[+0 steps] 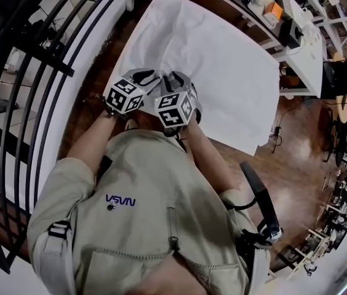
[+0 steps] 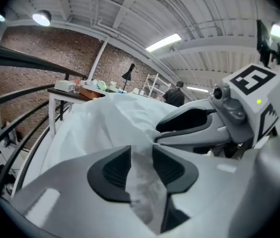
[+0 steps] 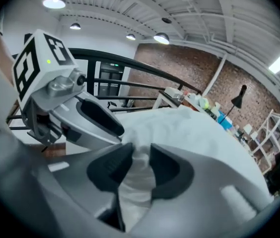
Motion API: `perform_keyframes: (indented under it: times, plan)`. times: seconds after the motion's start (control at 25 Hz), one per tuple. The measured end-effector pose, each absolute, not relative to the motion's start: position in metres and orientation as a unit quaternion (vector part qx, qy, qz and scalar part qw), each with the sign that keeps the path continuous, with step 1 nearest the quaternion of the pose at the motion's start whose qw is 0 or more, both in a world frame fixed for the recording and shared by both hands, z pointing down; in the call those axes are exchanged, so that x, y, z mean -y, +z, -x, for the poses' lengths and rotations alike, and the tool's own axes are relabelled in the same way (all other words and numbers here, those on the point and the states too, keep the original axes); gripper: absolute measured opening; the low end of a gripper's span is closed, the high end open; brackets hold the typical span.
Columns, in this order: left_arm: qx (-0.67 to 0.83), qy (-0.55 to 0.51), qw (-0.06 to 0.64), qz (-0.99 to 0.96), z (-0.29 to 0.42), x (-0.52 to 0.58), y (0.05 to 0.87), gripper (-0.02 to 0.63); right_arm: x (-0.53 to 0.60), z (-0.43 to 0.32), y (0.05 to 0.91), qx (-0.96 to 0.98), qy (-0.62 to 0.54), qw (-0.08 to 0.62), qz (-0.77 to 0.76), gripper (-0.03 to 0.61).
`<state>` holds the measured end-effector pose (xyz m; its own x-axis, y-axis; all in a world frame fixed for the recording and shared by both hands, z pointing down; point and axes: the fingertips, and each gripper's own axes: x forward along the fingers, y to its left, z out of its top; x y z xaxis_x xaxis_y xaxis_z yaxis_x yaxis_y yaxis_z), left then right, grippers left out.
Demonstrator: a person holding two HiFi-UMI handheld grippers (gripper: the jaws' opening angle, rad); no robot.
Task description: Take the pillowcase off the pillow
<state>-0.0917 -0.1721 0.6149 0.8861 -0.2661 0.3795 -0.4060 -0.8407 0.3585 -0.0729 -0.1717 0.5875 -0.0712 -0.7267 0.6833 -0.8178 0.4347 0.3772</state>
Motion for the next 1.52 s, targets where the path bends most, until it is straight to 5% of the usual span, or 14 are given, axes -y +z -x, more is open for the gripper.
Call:
perform_keyframes:
  times: [0.16, 0.32, 0.96, 1.52]
  plan:
    - [0.175, 0.171, 0.212, -0.946, 0.087, 0.168, 0.618, 0.094, 0.162, 0.070, 0.581, 0.723, 0.043, 0.426, -0.541, 0.009]
    - [0.212, 0.180, 0.193, -0.941, 0.097, 0.178, 0.616, 0.031, 0.152, 0.053, 0.556, 0.713, 0.038, 0.393, -0.580, 0.008]
    - [0.237, 0.198, 0.169, -0.936, 0.105, 0.173, 0.627, 0.020, 0.104, -0.018, 0.580, 0.633, 0.126, 0.347, -0.681, 0.007]
    - [0.220, 0.147, 0.211, -0.941, 0.107, 0.160, 0.604, 0.025, 0.104, 0.008, 0.568, 0.684, 0.136, 0.313, -0.645, 0.041]
